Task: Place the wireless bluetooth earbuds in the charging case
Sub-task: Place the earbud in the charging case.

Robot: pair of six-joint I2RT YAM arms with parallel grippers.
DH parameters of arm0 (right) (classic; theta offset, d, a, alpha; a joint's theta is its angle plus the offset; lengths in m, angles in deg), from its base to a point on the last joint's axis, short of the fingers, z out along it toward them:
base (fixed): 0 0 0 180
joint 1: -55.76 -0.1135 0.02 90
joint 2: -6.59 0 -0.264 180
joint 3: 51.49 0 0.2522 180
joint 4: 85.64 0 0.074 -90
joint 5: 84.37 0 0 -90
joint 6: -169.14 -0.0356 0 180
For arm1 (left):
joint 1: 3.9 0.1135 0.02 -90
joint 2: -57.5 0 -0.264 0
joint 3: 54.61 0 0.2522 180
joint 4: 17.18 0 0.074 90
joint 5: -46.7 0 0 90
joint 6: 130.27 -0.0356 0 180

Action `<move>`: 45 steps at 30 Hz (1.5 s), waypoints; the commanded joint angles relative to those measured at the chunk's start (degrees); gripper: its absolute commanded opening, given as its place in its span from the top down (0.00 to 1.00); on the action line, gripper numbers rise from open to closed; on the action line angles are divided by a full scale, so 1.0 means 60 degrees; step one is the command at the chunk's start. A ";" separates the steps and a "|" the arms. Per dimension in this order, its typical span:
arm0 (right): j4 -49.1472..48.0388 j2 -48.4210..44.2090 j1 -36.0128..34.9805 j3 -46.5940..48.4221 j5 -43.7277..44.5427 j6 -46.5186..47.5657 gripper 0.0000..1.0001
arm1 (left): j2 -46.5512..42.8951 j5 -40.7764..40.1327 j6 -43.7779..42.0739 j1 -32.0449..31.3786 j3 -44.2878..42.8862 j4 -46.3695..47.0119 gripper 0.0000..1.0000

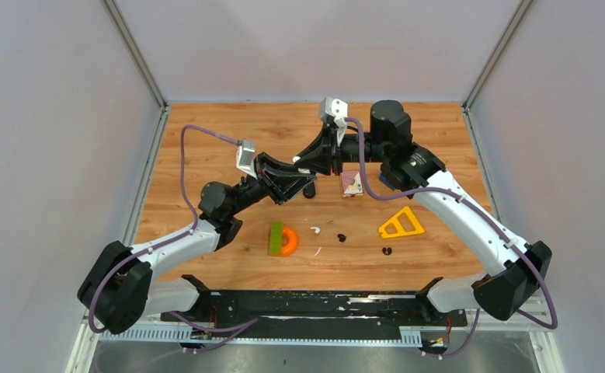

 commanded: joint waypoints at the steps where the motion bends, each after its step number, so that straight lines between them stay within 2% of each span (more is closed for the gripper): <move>1: 0.0195 -0.0146 -0.0145 -0.0054 0.0182 0.0662 1.00 | -0.0021 -0.0166 0.0040 -0.0018 -0.0174 0.0564 1.00; 15: 0.1065 -0.0353 -0.0167 -0.0086 0.0387 0.1738 1.00 | -0.0228 -0.0313 -0.0417 0.0007 -0.0161 0.0139 1.00; 26: 0.1231 -0.0370 -0.0162 0.0040 0.0546 0.1877 1.00 | -0.0244 -0.0153 -0.0736 0.0010 -0.0111 -0.0152 1.00; 37: 0.1398 -0.0394 -0.0164 -0.0154 0.0575 0.2036 1.00 | -0.0971 0.0093 -0.3201 -0.0020 -0.0315 -0.3269 1.00; 45: 0.1157 -0.0326 -0.0175 -0.0545 0.0534 0.1919 1.00 | -0.1013 0.0244 -0.3436 -0.0097 -0.0121 -0.3310 1.00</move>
